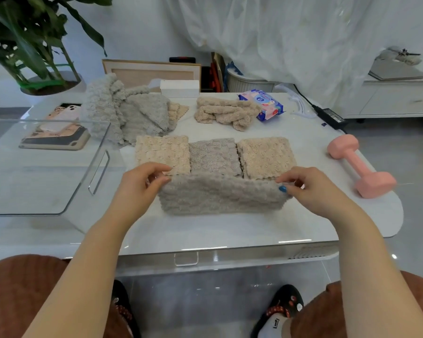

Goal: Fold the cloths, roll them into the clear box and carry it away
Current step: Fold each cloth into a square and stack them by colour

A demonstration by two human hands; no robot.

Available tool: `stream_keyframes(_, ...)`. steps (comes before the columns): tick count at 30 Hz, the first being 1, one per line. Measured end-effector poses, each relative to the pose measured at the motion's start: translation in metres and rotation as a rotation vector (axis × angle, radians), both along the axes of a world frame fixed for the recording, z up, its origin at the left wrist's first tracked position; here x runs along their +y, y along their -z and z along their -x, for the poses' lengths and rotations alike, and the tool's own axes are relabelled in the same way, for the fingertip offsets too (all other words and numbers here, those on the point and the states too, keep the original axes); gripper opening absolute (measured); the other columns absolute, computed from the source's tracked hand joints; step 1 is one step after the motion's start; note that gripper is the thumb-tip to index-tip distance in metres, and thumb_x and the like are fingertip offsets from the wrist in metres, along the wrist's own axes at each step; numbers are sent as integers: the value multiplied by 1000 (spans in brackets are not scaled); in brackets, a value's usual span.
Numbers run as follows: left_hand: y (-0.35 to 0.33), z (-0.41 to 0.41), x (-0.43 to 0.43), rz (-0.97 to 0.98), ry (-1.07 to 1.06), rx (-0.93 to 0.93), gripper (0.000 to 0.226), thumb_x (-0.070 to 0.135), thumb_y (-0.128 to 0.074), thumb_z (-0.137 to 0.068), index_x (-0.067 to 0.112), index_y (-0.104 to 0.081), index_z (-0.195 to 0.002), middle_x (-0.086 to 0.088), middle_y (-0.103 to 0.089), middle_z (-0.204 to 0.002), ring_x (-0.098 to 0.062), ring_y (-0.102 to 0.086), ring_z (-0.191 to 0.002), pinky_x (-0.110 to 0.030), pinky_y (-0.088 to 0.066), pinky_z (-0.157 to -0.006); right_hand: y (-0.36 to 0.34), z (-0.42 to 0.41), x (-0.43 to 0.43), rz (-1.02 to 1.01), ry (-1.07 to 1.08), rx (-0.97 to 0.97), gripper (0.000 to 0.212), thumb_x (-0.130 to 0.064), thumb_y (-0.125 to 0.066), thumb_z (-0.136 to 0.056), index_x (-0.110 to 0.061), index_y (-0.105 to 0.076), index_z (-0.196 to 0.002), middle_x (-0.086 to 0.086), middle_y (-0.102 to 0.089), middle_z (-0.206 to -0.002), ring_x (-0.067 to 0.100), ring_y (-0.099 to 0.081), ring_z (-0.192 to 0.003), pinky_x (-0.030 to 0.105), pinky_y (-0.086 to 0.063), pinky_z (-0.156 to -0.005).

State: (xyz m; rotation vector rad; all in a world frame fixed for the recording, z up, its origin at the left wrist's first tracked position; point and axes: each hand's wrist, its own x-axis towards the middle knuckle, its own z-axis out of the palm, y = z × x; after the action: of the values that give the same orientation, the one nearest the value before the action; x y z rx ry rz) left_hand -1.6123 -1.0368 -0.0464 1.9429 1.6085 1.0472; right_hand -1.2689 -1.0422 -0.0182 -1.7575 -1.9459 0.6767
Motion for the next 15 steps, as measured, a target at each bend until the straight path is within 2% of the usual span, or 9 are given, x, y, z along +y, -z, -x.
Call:
stream_keyframes(1,3,1,1,22,49,89,13,10,-63,-89,14,-71,-98,12,-60,-81,-1,-53,-71,-3,-36,-67,1,0,-1,26,1,-38,20,-1,-57,-89,-18,-68,-90,-1,-62,-88,5,-51,-70,14,-37,-62)
stream_keyframes(3,7,2,1,-29,67,177,10,8,-63,-88,9,-72,-94,16,-55,-79,2,-51,-71,-4,-36,-67,5,-2,-4,-49,76,-9,24,0,-55,-88,-21,-65,-86,-1,-62,-90,5,-52,-71,13,-36,-60)
stream_keyframes(7,4,1,-3,-135,35,213,8,7,-61,-89,12,-65,-85,18,-49,-79,2,-50,-73,-10,-35,-66,8,2,-12,-113,123,32,27,6,-54,-85,-19,-62,-83,-2,-61,-89,6,-52,-71,13,-36,-61)
stream_keyframes(9,1,0,-3,-142,45,208,9,7,-60,-90,15,-62,-85,14,-50,-79,3,-50,-74,-9,-36,-66,8,2,-12,-225,164,43,27,7,-55,-82,-19,-62,-81,-2,-60,-87,6,-53,-70,11,-37,-61)
stream_keyframes(11,-4,-1,-2,-176,35,195,8,7,-58,-90,13,-60,-84,8,-50,-81,4,-49,-76,-7,-36,-66,3,1,-11,-305,203,91,28,9,-53,-81,-17,-61,-80,0,-59,-87,12,-58,-68,15,-41,-60)
stream_keyframes(13,-8,0,2,-205,34,211,9,6,-57,-91,13,-58,-84,5,-50,-83,2,-49,-75,-8,-36,-67,-2,1,-9,-155,203,141,27,9,-48,-84,-15,-60,-80,2,-59,-91,21,-65,-60,26,-48,-53)
stream_keyframes(15,-13,1,4,-177,42,221,13,5,-57,-91,16,-56,-84,3,-52,-83,-1,-51,-73,-8,-37,-66,-4,2,-8,-15,180,212,26,8,-45,-88,-13,-59,-82,5,-60,-95,21,-68,-57,30,-55,-53)
